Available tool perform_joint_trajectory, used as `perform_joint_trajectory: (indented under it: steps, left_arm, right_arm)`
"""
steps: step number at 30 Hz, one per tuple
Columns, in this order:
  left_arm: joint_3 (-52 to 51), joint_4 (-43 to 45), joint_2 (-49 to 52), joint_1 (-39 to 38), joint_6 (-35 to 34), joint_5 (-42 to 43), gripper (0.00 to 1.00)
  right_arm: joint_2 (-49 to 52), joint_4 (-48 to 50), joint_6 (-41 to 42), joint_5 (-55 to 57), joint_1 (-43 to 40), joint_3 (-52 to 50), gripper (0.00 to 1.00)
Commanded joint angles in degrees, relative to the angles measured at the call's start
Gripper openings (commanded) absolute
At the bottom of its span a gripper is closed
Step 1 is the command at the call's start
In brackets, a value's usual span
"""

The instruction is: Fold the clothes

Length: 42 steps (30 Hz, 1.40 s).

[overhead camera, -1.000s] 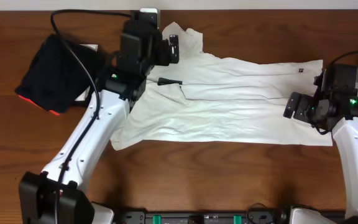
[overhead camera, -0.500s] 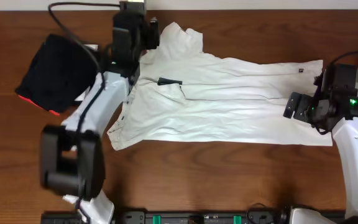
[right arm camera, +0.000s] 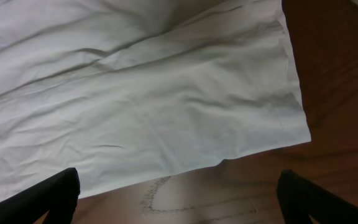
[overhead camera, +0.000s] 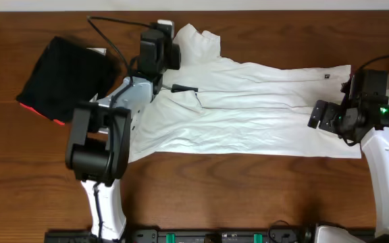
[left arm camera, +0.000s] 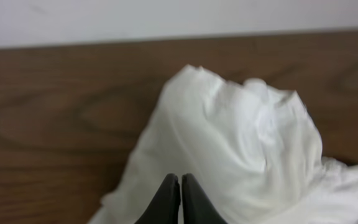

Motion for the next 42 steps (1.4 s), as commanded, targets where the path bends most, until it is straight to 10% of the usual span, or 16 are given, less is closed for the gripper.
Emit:
perform_joint_trajectory:
  steps: [1, 23, 36, 39, 42]
  left_arm:
    - [0.0, 0.2, 1.4, -0.2, 0.1, 2.8, 0.06]
    - [0.0, -15.3, 6.1, -0.4, 0.0, 2.8, 0.06]
    - [0.0, -21.7, -7.3, -0.4, 0.0, 2.8, 0.07]
    - [0.0, -17.0, -12.5, -0.4, 0.0, 2.8, 0.34]
    - [0.0, -12.4, -14.9, -0.4, 0.0, 2.8, 0.40]
  right_arm:
    - [0.2, 0.0, 0.4, 0.2, -0.3, -0.1, 0.99]
    - [0.2, 0.0, 0.4, 0.2, -0.3, -0.1, 0.99]
    - [0.2, 0.0, 0.4, 0.2, -0.3, -0.1, 0.99]
    - [0.2, 0.0, 0.4, 0.2, -0.3, -0.1, 0.99]
    - [0.2, 0.0, 0.4, 0.2, -0.3, -0.1, 0.99]
